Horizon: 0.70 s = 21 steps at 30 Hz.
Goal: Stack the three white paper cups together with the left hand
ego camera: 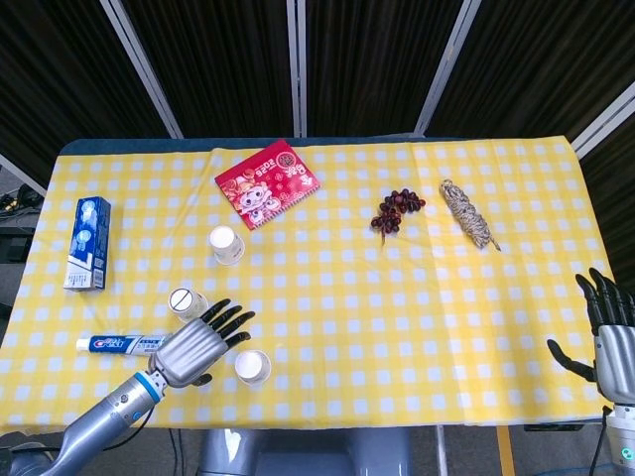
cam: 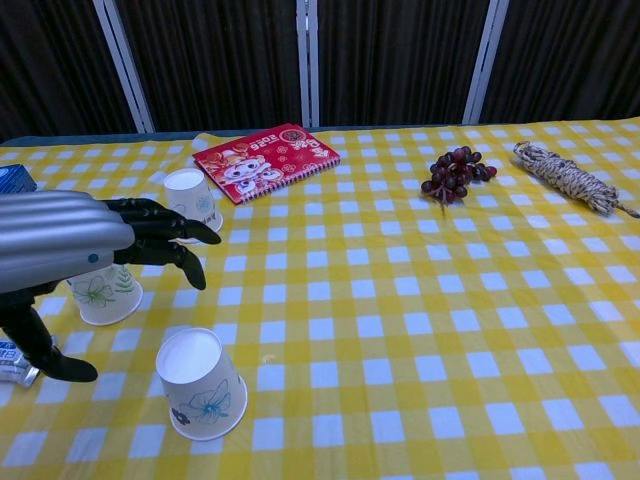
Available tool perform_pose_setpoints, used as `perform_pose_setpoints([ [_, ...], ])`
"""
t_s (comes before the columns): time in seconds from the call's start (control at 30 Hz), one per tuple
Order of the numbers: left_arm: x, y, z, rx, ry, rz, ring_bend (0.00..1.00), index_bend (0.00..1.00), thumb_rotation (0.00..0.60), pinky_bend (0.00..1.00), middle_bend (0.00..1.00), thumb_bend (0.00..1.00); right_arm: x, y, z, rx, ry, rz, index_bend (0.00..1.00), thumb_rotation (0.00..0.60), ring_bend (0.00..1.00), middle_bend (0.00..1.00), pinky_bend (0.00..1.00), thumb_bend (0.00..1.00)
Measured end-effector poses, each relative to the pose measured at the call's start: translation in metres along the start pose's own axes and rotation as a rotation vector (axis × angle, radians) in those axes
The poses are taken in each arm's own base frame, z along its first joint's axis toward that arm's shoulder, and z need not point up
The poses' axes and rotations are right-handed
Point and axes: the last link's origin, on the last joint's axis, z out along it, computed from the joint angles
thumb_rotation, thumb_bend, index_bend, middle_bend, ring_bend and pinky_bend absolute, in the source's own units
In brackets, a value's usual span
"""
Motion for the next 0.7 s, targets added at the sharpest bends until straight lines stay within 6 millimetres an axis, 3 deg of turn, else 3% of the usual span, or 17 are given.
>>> perform_pose_setpoints([
  [0.43, -0.008, 0.023, 0.031, -0.023, -0.042, 0.001, 0.0, 0.24, 0.6, 0.0, 0.0, 0.05, 0.004, 0.004, 0.001, -0.012, 0.01, 0.014, 0.05, 0.6, 0.0, 0.0, 0.0, 0.11],
  [0.53, -0.01, 0.026, 0.033, -0.024, -0.05, 0.001, 0.0, 0.3, 0.6, 0.0, 0.0, 0.12, 0.005, 0.004, 0.001, -0.012, 0.011, 0.015, 0.05, 0.6, 0.0, 0.0, 0.0, 0.11],
  [0.7, -0.014, 0.029, 0.034, -0.027, -0.066, 0.001, 0.0, 0.41, 0.6, 0.0, 0.0, 0.13, 0.007, 0.004, 0.001, -0.014, 0.018, 0.019, 0.05, 0.6, 0.0, 0.0, 0.0, 0.11],
])
